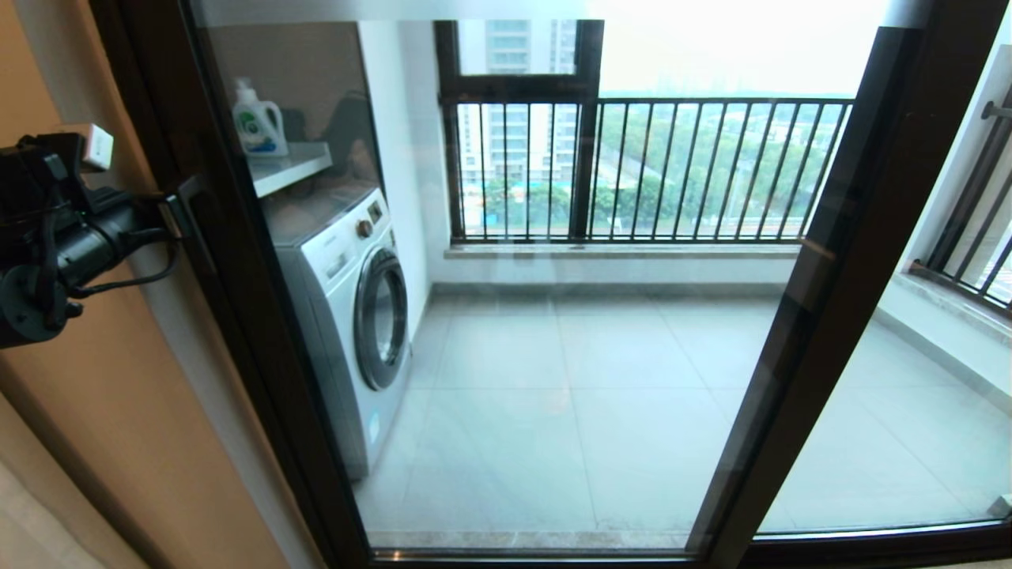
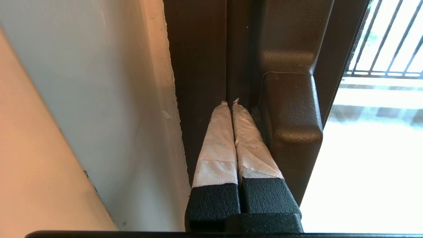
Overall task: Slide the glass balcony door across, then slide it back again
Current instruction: Open the slid door
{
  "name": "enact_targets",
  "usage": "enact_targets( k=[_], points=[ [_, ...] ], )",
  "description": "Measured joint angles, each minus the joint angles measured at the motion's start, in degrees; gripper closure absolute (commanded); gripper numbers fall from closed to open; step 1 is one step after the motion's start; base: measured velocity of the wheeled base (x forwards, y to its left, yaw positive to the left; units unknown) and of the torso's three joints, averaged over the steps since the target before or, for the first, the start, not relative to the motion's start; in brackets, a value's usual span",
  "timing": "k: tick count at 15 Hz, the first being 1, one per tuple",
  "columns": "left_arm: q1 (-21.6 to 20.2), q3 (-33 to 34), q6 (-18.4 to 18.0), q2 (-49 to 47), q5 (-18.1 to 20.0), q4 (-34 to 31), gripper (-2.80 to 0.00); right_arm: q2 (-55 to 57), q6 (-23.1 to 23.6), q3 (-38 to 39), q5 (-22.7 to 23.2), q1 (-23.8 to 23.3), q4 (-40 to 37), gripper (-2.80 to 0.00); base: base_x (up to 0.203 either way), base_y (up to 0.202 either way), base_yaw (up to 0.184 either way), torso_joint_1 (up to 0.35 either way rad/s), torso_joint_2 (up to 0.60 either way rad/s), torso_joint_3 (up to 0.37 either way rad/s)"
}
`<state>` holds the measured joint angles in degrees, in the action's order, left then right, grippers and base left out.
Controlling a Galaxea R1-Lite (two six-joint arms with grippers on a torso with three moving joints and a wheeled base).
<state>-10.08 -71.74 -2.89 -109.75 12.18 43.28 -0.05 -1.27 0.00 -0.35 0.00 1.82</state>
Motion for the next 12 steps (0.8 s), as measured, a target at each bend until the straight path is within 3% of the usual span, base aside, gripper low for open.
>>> enact_targets(
  k=[5,12],
  points=[
    [1.0,-0.1,0.0,-0.1,-0.7,-0.3,0.00,0.0,0.0,0.0,0.0,0.0,0.0,0.00,0.000,0.000,0.000,0.000,0.00,0.000],
    [10.1,-0.1,0.0,-0.1,-1.6,0.1,0.00,0.0,0.0,0.0,0.0,0.0,0.0,0.00,0.000,0.000,0.000,0.000,0.00,0.000]
  ],
)
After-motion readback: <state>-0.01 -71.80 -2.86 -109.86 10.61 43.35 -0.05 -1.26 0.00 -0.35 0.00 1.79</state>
